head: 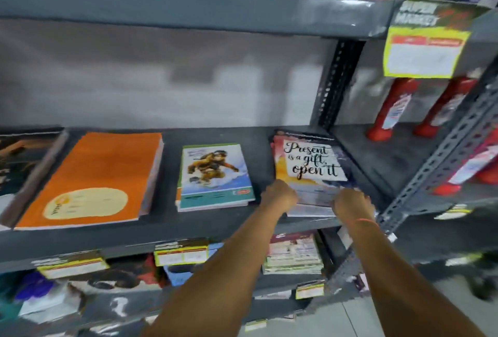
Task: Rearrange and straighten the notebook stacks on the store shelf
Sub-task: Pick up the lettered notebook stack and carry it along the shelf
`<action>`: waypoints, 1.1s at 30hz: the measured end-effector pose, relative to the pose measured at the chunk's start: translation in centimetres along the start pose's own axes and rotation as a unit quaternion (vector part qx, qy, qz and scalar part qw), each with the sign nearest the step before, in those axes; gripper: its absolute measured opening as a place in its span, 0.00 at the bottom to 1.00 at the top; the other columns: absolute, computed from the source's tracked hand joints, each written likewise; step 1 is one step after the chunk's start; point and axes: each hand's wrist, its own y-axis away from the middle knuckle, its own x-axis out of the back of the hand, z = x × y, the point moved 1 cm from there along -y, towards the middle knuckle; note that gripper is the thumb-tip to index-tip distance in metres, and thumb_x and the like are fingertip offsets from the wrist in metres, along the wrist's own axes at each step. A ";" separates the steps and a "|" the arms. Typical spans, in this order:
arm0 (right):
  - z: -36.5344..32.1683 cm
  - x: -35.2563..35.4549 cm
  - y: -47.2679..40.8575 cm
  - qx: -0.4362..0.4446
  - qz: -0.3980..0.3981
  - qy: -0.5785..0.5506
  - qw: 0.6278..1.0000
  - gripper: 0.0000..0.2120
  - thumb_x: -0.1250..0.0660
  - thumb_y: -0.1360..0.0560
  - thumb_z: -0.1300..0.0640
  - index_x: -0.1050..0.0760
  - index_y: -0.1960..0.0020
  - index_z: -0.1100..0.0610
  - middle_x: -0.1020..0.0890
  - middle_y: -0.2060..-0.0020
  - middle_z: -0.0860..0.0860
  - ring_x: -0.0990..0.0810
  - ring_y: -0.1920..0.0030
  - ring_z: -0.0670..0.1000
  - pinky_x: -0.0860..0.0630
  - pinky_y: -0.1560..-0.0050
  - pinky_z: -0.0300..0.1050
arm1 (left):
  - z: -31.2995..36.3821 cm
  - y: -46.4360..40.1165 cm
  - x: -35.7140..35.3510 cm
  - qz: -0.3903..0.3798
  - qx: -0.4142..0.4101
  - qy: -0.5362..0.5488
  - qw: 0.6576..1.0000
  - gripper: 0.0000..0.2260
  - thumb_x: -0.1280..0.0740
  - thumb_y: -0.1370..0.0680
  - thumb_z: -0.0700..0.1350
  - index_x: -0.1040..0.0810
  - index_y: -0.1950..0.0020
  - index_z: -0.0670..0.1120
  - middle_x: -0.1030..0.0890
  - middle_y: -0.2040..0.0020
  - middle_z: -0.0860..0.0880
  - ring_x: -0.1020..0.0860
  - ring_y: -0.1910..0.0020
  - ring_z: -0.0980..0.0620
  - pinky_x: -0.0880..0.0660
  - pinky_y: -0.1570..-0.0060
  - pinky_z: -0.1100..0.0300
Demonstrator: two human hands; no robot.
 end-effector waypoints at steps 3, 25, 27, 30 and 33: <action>1.0 0.2 -1.1 -0.018 -0.014 -0.029 0.999 0.21 0.43 0.25 0.60 0.30 0.34 0.65 0.26 0.36 0.62 0.27 0.36 0.61 0.28 0.40 0.51 | 0.5 -1.7 -0.9 0.029 0.034 -0.037 0.998 0.16 0.39 0.25 0.38 0.30 0.38 0.34 0.24 0.38 0.36 0.25 0.40 0.39 0.26 0.43 0.49; 3.8 2.5 -4.0 -0.028 -0.086 -0.248 0.965 0.03 0.32 0.31 0.62 0.24 0.62 0.61 0.22 0.53 0.60 0.24 0.54 0.57 0.29 0.58 0.45 | 2.8 1.1 -0.5 0.043 -0.024 0.401 0.915 0.14 0.43 0.26 0.28 0.34 0.61 0.48 0.27 0.51 0.48 0.25 0.55 0.51 0.22 0.70 0.59; 4.2 3.5 -4.1 -0.032 -0.095 -0.346 0.933 0.06 0.30 0.31 0.64 0.21 0.55 0.64 0.21 0.51 0.60 0.22 0.51 0.58 0.27 0.51 0.49 | 2.7 1.8 0.3 0.043 -0.046 0.404 0.913 0.14 0.42 0.26 0.28 0.33 0.58 0.48 0.27 0.49 0.47 0.25 0.54 0.50 0.22 0.68 0.60; 4.3 5.1 -3.2 -0.047 -0.159 -0.491 0.855 0.06 0.35 0.28 0.67 0.24 0.51 0.64 0.21 0.60 0.57 0.23 0.60 0.56 0.27 0.56 0.49 | 2.2 3.0 2.7 0.061 -0.062 0.403 0.911 0.12 0.42 0.26 0.29 0.32 0.54 0.46 0.27 0.47 0.44 0.25 0.49 0.46 0.21 0.66 0.59; 2.3 6.3 -1.4 -0.020 -0.220 -0.545 0.809 0.11 0.41 0.24 0.68 0.27 0.63 0.59 0.20 0.73 0.53 0.23 0.67 0.50 0.21 0.63 0.44 | 0.9 4.7 6.3 0.078 -0.053 0.421 0.902 0.10 0.42 0.26 0.29 0.33 0.51 0.43 0.27 0.46 0.42 0.25 0.48 0.43 0.21 0.61 0.54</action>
